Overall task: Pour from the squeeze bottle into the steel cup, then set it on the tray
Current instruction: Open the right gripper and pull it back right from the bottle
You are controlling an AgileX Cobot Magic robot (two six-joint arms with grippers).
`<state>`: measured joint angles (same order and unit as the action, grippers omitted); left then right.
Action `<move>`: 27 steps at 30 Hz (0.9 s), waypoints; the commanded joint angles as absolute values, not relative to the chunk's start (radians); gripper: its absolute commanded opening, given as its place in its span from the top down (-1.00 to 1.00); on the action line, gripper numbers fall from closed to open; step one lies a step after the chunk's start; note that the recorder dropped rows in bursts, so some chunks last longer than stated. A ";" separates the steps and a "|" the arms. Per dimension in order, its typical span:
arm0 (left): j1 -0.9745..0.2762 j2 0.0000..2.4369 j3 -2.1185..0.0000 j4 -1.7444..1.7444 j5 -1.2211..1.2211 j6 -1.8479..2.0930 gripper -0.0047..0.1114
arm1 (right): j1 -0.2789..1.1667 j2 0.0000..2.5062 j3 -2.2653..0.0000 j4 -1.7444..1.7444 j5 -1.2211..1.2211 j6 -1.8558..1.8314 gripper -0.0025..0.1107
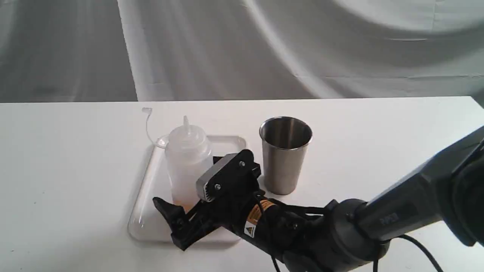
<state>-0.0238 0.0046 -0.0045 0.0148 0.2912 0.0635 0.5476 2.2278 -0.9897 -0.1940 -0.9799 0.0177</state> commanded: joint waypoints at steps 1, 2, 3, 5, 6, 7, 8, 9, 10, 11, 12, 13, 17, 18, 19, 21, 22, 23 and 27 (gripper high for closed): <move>-0.029 0.000 0.000 0.017 0.284 0.061 0.78 | 0.548 2.199 -0.952 -0.207 -1.000 0.000 -0.90; -0.029 0.000 0.000 0.017 0.284 0.061 0.78 | 0.548 2.195 -0.943 -0.207 -1.007 0.000 -0.90; -0.029 0.000 0.000 0.017 0.284 0.061 0.78 | 0.548 2.193 -0.938 -0.207 -1.009 -0.009 -0.90; -0.029 0.000 0.000 0.017 0.284 0.061 0.78 | 0.548 2.180 -0.921 -0.207 -1.014 -0.025 -0.90; -0.029 0.000 0.000 0.017 0.284 0.061 0.78 | 0.548 2.178 -0.913 -0.207 -1.024 -0.027 -0.90; -0.029 0.000 0.000 0.017 0.284 0.061 0.78 | 0.548 2.174 -0.903 -0.207 -1.032 -0.028 -0.90; -0.029 0.000 0.000 0.017 0.284 0.061 0.78 | 0.548 2.172 -0.892 -0.207 -1.034 -0.029 -0.90; -0.029 0.000 0.000 0.017 0.284 0.061 0.78 | 0.548 2.167 -0.882 -0.205 -1.040 -0.031 -0.90; -0.029 0.000 0.000 0.017 0.284 0.061 0.78 | 0.548 2.165 -0.873 -0.203 -1.055 -0.031 -0.90; -0.029 0.000 0.000 0.017 0.284 0.061 0.78 | 0.548 2.161 -0.862 -0.199 -1.065 -0.031 -0.90; -0.029 0.000 0.000 0.017 0.284 0.061 0.78 | 0.548 2.153 -0.853 -0.199 -1.069 -0.037 -0.90; -0.029 0.000 0.000 0.017 0.284 0.061 0.78 | 0.548 2.148 -0.845 -0.199 -1.071 -0.046 -0.90; -0.029 0.000 0.000 0.017 0.284 0.061 0.78 | 0.548 2.111 -0.811 -0.199 -1.076 -0.074 -0.90; -0.029 0.000 0.000 0.017 0.284 0.061 0.78 | 0.548 2.099 -0.802 -0.199 -1.078 -0.084 -0.90; -0.029 0.000 0.000 0.017 0.284 0.061 0.78 | 0.548 2.090 -0.795 -0.199 -1.081 -0.089 -0.90; -0.029 0.000 0.000 0.017 0.284 0.061 0.78 | 0.548 2.069 -0.779 -0.199 -1.083 -0.101 -0.90; -0.029 0.000 0.000 0.017 0.284 0.061 0.78 | 0.548 2.057 -0.767 -0.199 -1.083 -0.106 -0.90; -0.029 0.000 0.000 0.017 0.284 0.061 0.78 | 0.548 2.050 -0.758 -0.199 -1.083 -0.109 -0.90; -0.029 0.000 0.000 0.017 0.284 0.061 0.78 | 0.548 2.009 -0.713 -0.199 -1.087 -0.113 -0.90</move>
